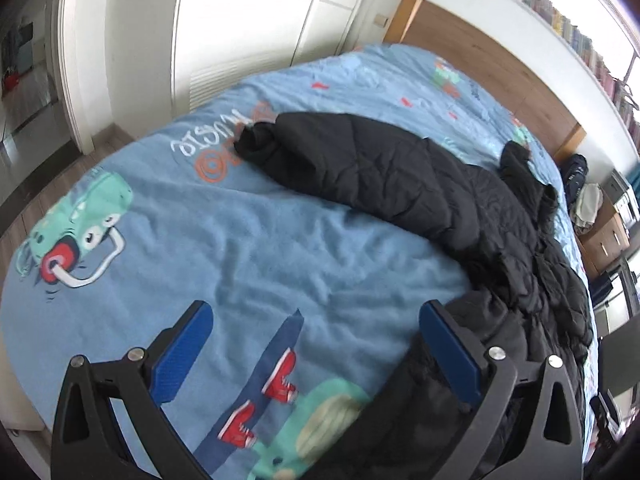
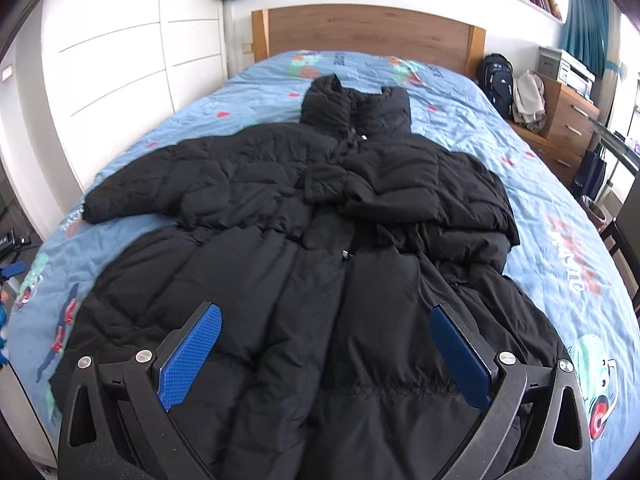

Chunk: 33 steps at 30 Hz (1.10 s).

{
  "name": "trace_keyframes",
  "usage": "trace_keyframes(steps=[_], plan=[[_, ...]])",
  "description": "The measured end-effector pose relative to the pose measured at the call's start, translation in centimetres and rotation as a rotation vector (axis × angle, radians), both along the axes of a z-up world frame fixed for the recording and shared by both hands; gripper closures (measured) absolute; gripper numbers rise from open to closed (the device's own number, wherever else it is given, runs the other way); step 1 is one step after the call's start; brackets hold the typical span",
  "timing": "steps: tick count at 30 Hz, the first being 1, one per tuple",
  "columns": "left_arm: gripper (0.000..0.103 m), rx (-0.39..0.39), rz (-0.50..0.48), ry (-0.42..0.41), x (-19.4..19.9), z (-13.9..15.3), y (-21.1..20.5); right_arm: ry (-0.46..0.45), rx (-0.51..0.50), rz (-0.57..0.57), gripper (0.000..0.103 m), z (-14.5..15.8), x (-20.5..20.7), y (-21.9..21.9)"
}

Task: Fold large clothes
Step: 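Move the left gripper to the other sleeve and grasp its cuff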

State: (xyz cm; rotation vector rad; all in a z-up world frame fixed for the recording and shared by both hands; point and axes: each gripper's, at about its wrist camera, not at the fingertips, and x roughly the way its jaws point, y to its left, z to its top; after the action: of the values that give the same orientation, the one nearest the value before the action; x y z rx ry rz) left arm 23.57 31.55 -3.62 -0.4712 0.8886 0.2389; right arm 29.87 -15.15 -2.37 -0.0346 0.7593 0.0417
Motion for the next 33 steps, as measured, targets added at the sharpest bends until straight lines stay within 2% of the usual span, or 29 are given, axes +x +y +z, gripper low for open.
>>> trace_keyframes(steps=[10, 15, 21, 24, 27, 33], plan=[[0.0, -0.183, 0.13, -0.019, 8.3, -3.4, 4.5, 0.027, 0.01, -0.095, 0.001, -2.5, 2.5, -4.5], [0.0, -0.31, 0.186, -0.008, 11.6, -5.6, 6.7, 0.039, 0.02, -0.127, 0.001, -3.4, 3.4, -6.3], [0.001, -0.456, 0.241, -0.004, 13.5, -8.8, 8.2, 0.055, 0.011, -0.134, 0.001, -4.2, 3.8, -7.2], [0.004, -0.502, 0.258, -0.01, 14.4, -9.8, 8.8, 0.057, 0.004, -0.136, 0.001, -4.3, 4.1, -7.7], [0.01, -0.547, 0.256, -0.036, 15.2, -10.0, 9.1, 0.052, 0.0, -0.14, 0.001, -4.3, 4.2, -8.2], [0.039, -0.629, 0.28, -0.058, 16.7, -10.6, 9.2, 0.049, 0.009, -0.149, 0.001, -4.2, 4.3, -9.0]])
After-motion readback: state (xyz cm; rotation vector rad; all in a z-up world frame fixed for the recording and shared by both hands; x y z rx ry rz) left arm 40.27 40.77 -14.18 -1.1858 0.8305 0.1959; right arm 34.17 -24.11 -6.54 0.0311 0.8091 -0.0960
